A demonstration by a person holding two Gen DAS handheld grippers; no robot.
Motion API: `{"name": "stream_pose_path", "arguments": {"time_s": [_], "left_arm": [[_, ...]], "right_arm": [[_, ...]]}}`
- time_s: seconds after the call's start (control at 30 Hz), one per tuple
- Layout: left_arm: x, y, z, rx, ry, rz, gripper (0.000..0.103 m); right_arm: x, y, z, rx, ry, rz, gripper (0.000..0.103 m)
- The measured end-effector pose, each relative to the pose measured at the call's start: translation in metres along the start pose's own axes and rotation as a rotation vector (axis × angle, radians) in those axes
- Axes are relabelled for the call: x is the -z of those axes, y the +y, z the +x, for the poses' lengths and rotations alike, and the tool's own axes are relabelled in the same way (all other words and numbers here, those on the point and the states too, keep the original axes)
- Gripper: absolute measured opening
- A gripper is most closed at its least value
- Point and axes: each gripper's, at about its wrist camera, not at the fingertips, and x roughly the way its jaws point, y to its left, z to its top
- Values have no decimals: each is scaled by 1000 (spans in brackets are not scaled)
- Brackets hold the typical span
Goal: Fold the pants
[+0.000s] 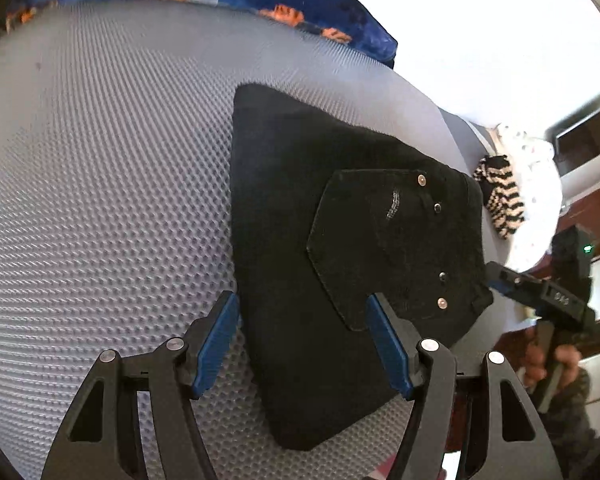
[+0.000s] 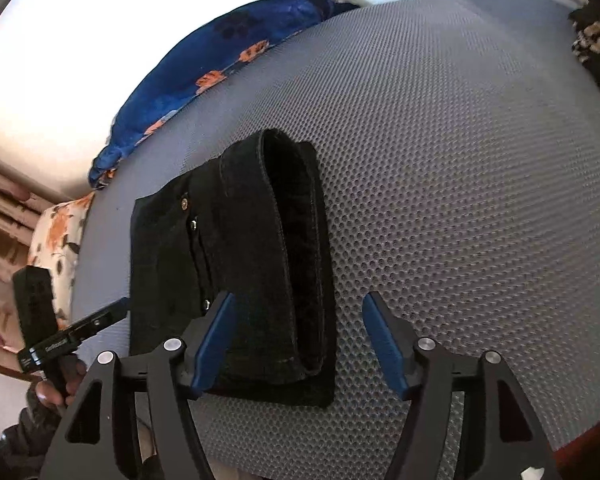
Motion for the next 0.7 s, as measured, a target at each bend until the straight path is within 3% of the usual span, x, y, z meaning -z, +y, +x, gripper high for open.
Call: {"name": "stream_pose_path", "arguments": {"time_s": [0.2,0.3,0.37,0.47,0.7], "left_arm": [[-10,2,11,7,18,-27,67],[-17,3,20,21,35,-43,67],[-20,3,24,27,38,-45,67],[-29,-1,32,47,39,-42,67],[-48,-4,48,84,33,-34,67]], "right_arm": [[-4,-15,15,-48,37,34,65],[-5,-22,22,-126,67,57,65],[-6,-26,27,-163,74,59,62],[-10,-30,33,-227,92,51,48],[-24,-30,49,-311,139,2,48]]}}
